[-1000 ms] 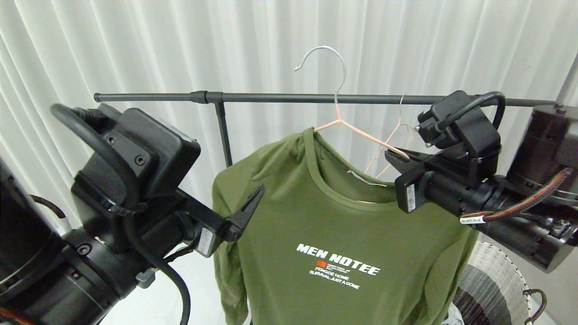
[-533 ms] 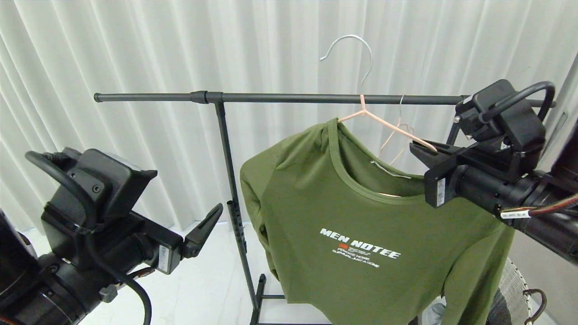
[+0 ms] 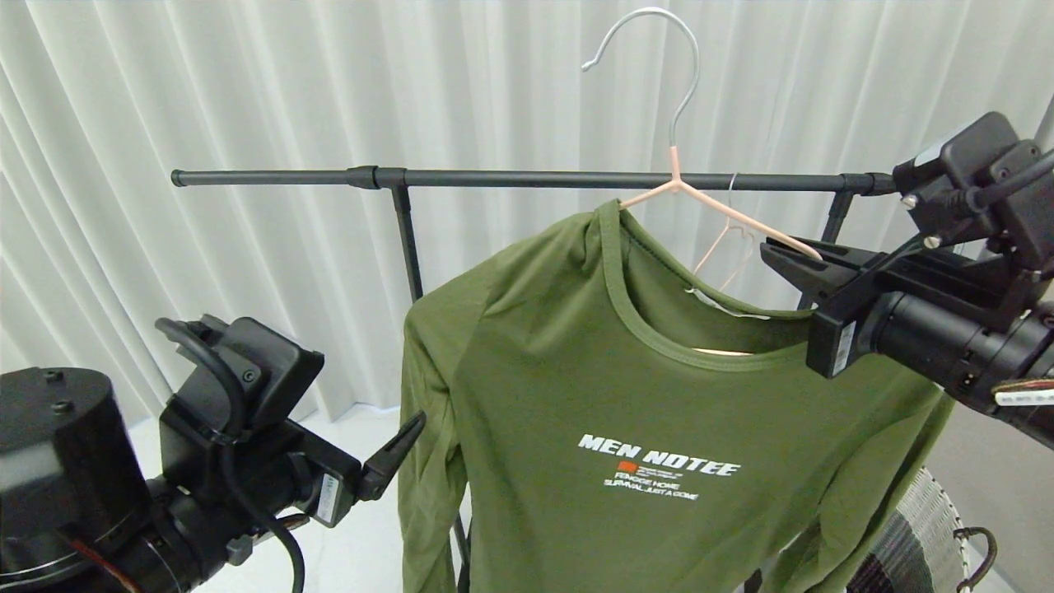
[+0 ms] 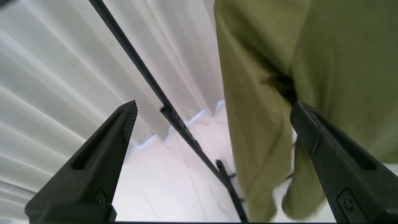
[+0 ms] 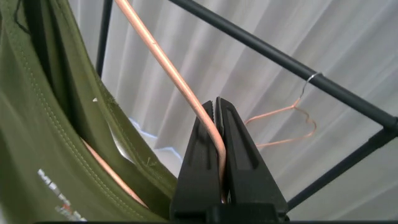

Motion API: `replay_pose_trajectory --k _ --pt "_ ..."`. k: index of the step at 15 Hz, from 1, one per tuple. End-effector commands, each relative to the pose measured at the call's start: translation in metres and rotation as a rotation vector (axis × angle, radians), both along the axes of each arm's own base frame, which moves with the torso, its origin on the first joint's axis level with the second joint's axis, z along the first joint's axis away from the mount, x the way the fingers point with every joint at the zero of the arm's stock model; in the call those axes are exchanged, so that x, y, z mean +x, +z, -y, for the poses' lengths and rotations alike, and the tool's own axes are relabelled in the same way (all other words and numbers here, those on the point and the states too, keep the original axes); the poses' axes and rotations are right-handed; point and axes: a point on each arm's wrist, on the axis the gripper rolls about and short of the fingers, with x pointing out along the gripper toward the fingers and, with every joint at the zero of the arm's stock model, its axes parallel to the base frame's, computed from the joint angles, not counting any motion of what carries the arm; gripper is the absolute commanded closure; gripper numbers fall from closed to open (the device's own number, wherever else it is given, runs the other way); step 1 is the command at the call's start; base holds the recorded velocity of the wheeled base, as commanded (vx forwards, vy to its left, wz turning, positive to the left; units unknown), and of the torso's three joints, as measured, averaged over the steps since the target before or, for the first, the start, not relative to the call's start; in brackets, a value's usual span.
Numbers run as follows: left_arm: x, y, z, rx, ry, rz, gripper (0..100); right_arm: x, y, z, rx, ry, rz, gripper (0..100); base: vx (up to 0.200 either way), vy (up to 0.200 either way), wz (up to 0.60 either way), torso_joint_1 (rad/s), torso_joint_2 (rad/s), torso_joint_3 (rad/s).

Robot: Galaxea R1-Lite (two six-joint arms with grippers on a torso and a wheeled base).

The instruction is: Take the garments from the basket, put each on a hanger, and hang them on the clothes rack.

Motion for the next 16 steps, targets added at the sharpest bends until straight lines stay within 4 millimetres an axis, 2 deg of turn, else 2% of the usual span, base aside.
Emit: replay_pose_trajectory --k 1,4,10,11,16 --pt "0.002 -0.007 0.0 0.012 0.007 -0.028 0 -0.004 0.003 0.001 0.009 0.01 0.009 100 0.0 0.0 0.0 0.0 0.0 0.0" --pt "-0.003 -0.015 -0.005 0.027 0.015 -0.053 0 -0.011 0.006 -0.002 0.018 0.044 0.017 100 0.0 0.0 0.0 0.0 0.0 0.0" --pt "-0.003 -0.016 -0.005 0.028 0.006 -0.054 0 -0.023 0.009 -0.006 0.03 0.091 0.029 100 0.0 0.0 0.0 0.0 0.0 0.0" --pt "-0.003 -0.016 -0.005 0.028 0.008 -0.056 100 -0.023 0.009 -0.006 0.029 0.091 0.028 100 0.0 0.0 0.0 0.0 0.0 0.0" --pt "-0.002 -0.02 -0.012 0.035 0.041 -0.067 100 -0.022 0.009 -0.003 0.028 0.079 0.03 100 0.0 0.0 0.0 0.0 0.0 0.0"
